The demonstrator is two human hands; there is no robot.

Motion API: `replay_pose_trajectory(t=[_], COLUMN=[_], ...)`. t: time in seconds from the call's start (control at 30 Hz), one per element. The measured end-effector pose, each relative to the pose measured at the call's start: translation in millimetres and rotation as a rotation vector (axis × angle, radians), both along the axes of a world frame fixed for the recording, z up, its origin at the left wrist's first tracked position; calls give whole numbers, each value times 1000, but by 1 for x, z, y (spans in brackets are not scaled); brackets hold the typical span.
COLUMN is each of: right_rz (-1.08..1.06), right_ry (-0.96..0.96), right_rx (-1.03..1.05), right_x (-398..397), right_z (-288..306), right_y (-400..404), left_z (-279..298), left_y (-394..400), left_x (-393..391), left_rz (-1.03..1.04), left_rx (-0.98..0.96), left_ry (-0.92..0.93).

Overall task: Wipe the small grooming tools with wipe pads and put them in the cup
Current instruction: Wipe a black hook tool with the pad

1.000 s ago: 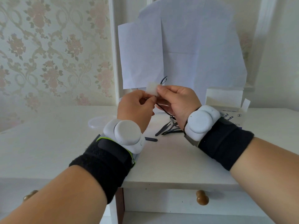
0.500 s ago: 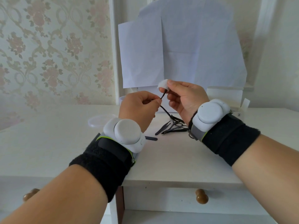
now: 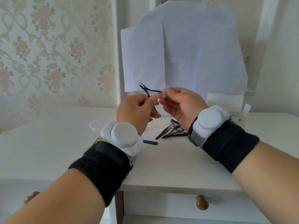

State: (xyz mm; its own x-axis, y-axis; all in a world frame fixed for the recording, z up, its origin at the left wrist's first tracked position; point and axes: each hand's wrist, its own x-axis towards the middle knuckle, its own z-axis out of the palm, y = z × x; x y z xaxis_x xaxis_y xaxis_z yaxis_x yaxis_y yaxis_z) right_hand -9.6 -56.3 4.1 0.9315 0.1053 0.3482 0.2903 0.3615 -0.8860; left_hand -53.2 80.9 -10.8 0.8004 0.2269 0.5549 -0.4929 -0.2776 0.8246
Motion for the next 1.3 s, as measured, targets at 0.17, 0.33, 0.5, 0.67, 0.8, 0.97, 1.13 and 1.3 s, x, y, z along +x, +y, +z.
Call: replay_pose_trajectory(t=[0.17,0.33,0.5,0.67,0.8,0.97,1.13,1.3], right_rz=[-104,-441,-463,-424,-481,-480,-509,-602], right_ry=[-113,-252,-301,-376,-581,-618,-707,-689], right_rx=[-183,-313,-459,-522,-709,-627,-638,-676], right_x=[1,6,6,-4,-10,-8,-11,-7], right_z=[-4,-4,-2,-1,-8,-7,-4,-4], right_y=[3,3,12,19,19,19,16,13], left_z=[1,1,2,4,3,4,7,6], left_y=[4,5,5,5,6,4,3,-1], left_x=[1,2,1,-2,-2,-2,-3,-8], left_rz=[73,50,9,-8,-13,-73,-82,-48], left_rx=[-69,-175,-311,-347,-347,-346,-372,-282], left_ry=[-14,9,18,23,31,65,135,97])
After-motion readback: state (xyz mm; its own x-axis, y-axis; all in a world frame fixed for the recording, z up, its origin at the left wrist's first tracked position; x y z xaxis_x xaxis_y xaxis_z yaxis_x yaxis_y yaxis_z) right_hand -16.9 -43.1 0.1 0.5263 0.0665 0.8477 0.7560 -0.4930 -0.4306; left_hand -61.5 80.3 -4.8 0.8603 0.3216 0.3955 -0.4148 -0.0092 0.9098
